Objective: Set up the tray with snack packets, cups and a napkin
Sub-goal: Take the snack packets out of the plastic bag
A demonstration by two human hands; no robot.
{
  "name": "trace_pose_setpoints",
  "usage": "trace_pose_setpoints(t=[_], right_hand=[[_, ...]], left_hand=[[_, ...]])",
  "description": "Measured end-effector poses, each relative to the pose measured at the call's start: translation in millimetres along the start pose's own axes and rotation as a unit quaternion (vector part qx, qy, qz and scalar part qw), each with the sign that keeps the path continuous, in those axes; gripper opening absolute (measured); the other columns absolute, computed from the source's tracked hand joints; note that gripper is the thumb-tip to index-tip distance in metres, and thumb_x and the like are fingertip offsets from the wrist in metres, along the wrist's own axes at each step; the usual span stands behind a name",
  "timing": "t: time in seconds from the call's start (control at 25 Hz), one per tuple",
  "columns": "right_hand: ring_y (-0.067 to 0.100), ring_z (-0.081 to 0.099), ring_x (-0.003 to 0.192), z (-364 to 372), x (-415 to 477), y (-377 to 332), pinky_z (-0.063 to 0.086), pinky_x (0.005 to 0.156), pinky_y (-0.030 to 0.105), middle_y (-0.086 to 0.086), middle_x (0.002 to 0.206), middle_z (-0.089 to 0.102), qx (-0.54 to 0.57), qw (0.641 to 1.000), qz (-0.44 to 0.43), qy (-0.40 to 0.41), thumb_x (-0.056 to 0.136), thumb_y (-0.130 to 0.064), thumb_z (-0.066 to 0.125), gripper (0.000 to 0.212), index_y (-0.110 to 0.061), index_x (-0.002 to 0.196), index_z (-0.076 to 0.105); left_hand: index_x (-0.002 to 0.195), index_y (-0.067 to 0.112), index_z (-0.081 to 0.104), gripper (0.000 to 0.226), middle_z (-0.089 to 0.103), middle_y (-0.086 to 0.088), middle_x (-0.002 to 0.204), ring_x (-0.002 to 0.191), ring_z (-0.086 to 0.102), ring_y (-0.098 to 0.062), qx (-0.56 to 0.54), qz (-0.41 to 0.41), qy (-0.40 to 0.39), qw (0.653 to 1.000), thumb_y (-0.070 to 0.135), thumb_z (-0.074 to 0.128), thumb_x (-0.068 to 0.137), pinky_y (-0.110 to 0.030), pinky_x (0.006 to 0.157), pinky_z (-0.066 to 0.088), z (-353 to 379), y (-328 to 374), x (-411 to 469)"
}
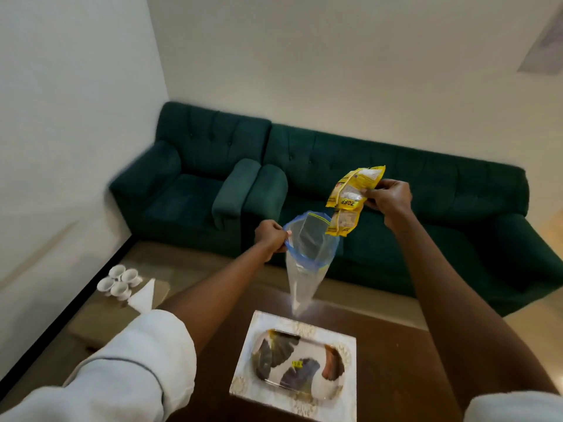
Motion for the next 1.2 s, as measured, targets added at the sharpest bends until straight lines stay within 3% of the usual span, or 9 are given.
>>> trace_pose_setpoints(t=[0.2,0.32,0.52,0.76,0.84,0.96,1.08,1.12,1.2], right_hand=[[0.037,0.076,0.1,30.9,-29.5,156.6,0.061,0.092,0.051,0.024,0.106,0.076,-0.151,0.98,0.125,-0.027,0.083,-0.002,0.081,0.02,0.002,0.101,0.077],[0.039,0.073,0.107,55.0,-72.4,250.3,0.057,0.094,0.046,0.027,0.106,0.076,-0.27,0.944,0.166,-0.095,0.088,-0.012,0.077,0.025,0.003,0.108,0.078],[0.04,0.069,0.114,128.3,-160.4,365.1,0.052,0.094,0.04,0.026,0.112,0.075,-0.376,0.874,0.195,-0.237,0.093,-0.011,0.07,0.022,0.002,0.108,0.079],[0.042,0.064,0.12,196.9,-188.2,436.4,0.051,0.099,0.044,0.022,0.128,0.067,-0.431,0.841,0.218,-0.244,0.106,-0.034,0.05,0.04,-0.004,0.126,0.067],[0.041,0.065,0.119,215.9,-193.6,454.7,0.052,0.098,0.043,0.023,0.127,0.067,-0.43,0.837,0.222,-0.257,0.106,-0.031,0.051,0.038,-0.003,0.125,0.067],[0.042,0.067,0.112,236.5,-217.6,481.2,0.054,0.097,0.044,0.028,0.119,0.07,-0.364,0.838,0.292,-0.282,0.104,-0.019,0.058,0.033,0.008,0.116,0.07],[0.035,0.063,0.079,259.8,-246.6,479.2,0.053,0.073,0.038,0.024,0.095,0.065,-0.104,0.846,0.465,-0.238,0.109,-0.027,0.049,0.041,0.009,0.097,0.064],[0.03,0.061,0.08,264.6,-251.2,474.1,0.05,0.073,0.036,0.02,0.097,0.062,-0.028,0.832,0.511,-0.214,0.11,-0.035,0.044,0.043,0.004,0.103,0.061],[0.029,0.061,0.104,270.4,-250.5,460.2,0.052,0.098,0.042,0.016,0.114,0.063,0.056,0.812,0.542,-0.208,0.107,-0.05,0.045,0.053,-0.002,0.125,0.058]], left_hand=[[0.099,0.006,0.056,0.006,0.063,-0.021,0.098,0.081,0.064,-0.031,0.019,-0.064,0.082,0.994,0.005,0.062,0.099,-0.05,0.079,0.061,-41.0,-108.9,-7.6],[0.109,-0.003,0.06,0.014,0.07,-0.025,0.109,0.094,0.071,-0.038,0.025,-0.098,0.126,0.987,0.008,0.061,0.1,-0.052,0.082,0.063,-64.4,-161.1,-6.8],[0.099,0.004,0.059,0.013,0.066,-0.02,0.094,0.082,0.061,-0.028,0.009,-0.125,0.184,0.975,0.012,0.068,0.097,-0.055,0.084,0.057,-113.4,-225.0,-2.4],[0.108,-0.001,0.063,0.023,0.069,-0.014,0.095,0.071,0.063,-0.016,-0.061,-0.148,0.179,0.971,0.018,0.071,0.097,-0.031,0.064,0.057,-118.6,-274.4,36.3],[0.103,0.005,0.062,0.016,0.071,-0.013,0.093,0.073,0.066,-0.019,-0.095,-0.157,0.175,0.967,0.018,0.069,0.098,-0.034,0.067,0.058,-117.1,-291.9,37.5],[0.098,0.014,0.058,0.011,0.074,-0.003,0.085,0.072,0.069,-0.016,-0.142,-0.206,0.154,0.956,0.021,0.068,0.099,-0.033,0.067,0.057,-117.1,-325.9,21.5],[0.1,0.016,0.059,0.009,0.073,-0.003,0.093,0.079,0.068,-0.016,-0.264,-0.26,0.098,0.924,0.021,0.066,0.1,-0.03,0.069,0.054,-111.0,-341.2,10.5],[0.098,0.017,0.059,0.007,0.073,-0.002,0.091,0.079,0.067,-0.016,-0.3,-0.271,0.081,0.911,0.02,0.065,0.1,-0.03,0.069,0.05,-111.2,-339.8,9.7],[0.096,0.017,0.061,0.006,0.073,0.001,0.086,0.077,0.064,-0.013,-0.342,-0.28,0.044,0.896,0.019,0.062,0.102,-0.027,0.068,0.046,-115.4,-330.0,12.4]])
Point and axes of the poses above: each hand's wrist, its own x-axis towards the middle knuckle, its own z-axis out of the palm, y = z × x, the point moved 8 cm from there along x, towards the middle knuckle
